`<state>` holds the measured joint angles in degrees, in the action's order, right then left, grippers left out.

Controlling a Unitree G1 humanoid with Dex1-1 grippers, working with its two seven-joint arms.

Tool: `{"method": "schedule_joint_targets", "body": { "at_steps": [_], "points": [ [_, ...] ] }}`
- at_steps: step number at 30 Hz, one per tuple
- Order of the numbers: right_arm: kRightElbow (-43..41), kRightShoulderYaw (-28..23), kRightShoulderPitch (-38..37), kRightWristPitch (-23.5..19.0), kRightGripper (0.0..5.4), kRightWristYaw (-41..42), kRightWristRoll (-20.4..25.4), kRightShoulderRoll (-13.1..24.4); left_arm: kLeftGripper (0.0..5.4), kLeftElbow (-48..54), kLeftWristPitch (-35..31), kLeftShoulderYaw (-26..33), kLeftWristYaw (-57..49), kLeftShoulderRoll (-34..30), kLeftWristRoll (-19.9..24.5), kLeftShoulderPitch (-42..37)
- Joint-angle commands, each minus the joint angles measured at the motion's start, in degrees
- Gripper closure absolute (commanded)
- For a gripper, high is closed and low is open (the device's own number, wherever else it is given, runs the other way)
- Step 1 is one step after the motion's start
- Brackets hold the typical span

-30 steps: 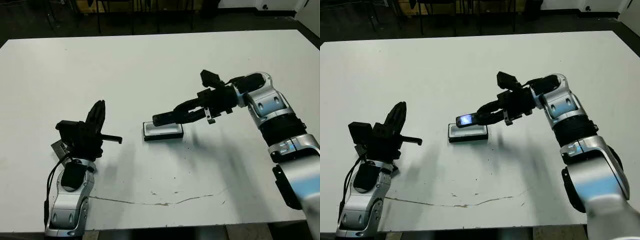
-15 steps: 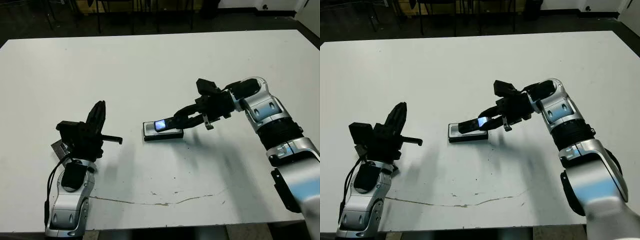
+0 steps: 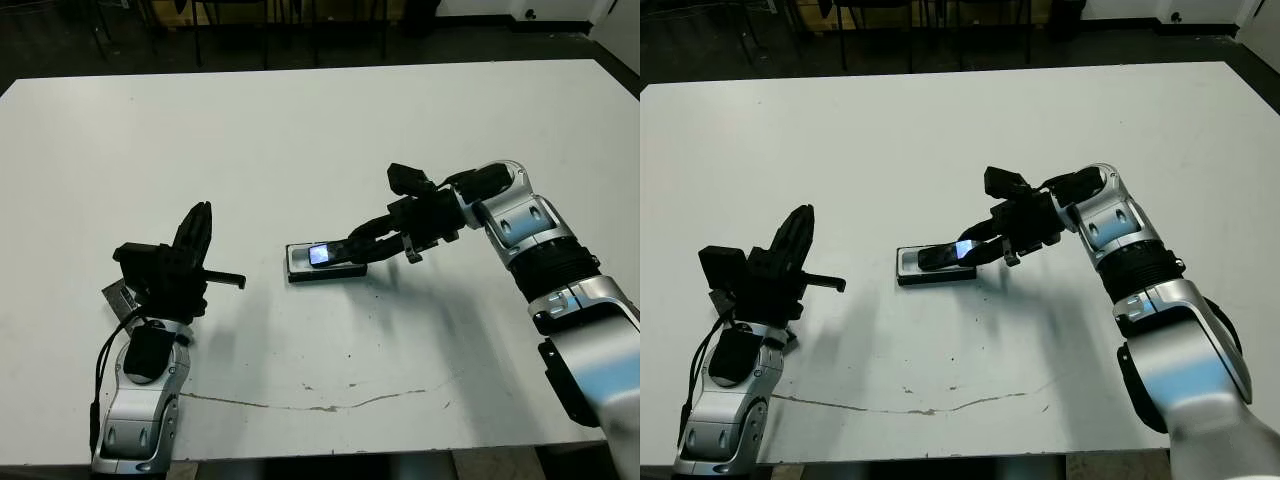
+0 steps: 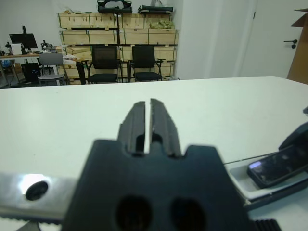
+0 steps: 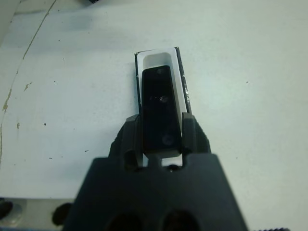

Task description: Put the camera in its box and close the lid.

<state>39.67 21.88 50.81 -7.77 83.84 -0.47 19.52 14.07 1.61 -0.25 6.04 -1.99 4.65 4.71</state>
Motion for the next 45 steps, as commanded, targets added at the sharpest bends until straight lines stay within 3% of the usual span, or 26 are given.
{"method": "schedule_joint_targets", "body": {
  "at_steps": [1, 13, 23, 29, 31, 38, 43, 45],
  "points": [
    [1.1, 1.6, -0.4, -0.5, 4.74, 0.5, -0.8, -2.0, 5.40, -1.1, -0.1, -0.2, -0.2, 0.1, -0.3, 0.8],
    [1.0, 4.2, -0.4, -1.6, 4.74, -2.1, -3.3, -6.0, 5.40, -0.4, -0.8, -0.3, -0.7, 0.2, -0.3, 1.3],
    [0.7, 3.5, -0.9, -0.6, 4.74, -2.0, -2.4, -5.6, 5.40, -0.9, 0.0, -0.3, -0.7, 0.1, -0.4, 1.1],
    [-0.5, 0.3, 0.1, 13.0, 3.77, -2.3, -1.4, -2.2, 5.40, -0.6, -0.8, -0.1, -0.5, -0.1, 0.0, 0.9],
    [-0.4, -0.7, 0.6, 15.4, 3.43, -3.1, -1.7, -1.1, 5.40, -0.7, -0.7, -0.1, -0.5, -0.1, -0.2, 0.9],
    [-6.1, -2.8, 1.3, 11.2, 2.24, -5.6, -2.7, 4.4, 5.40, -1.1, -0.4, 0.0, -0.3, -0.2, 0.0, 0.8],
    [-6.7, -4.9, 0.5, 15.0, 1.38, -6.3, -1.3, 6.6, 5.40, -1.3, 0.1, -0.1, -0.4, -0.2, -0.3, 0.9],
    [-6.6, -6.7, 0.4, 11.5, 1.05, -5.0, 1.4, 6.6, 5.40, -1.2, -0.2, -0.1, -0.4, -0.1, 0.0, 0.9]
  ]
}}
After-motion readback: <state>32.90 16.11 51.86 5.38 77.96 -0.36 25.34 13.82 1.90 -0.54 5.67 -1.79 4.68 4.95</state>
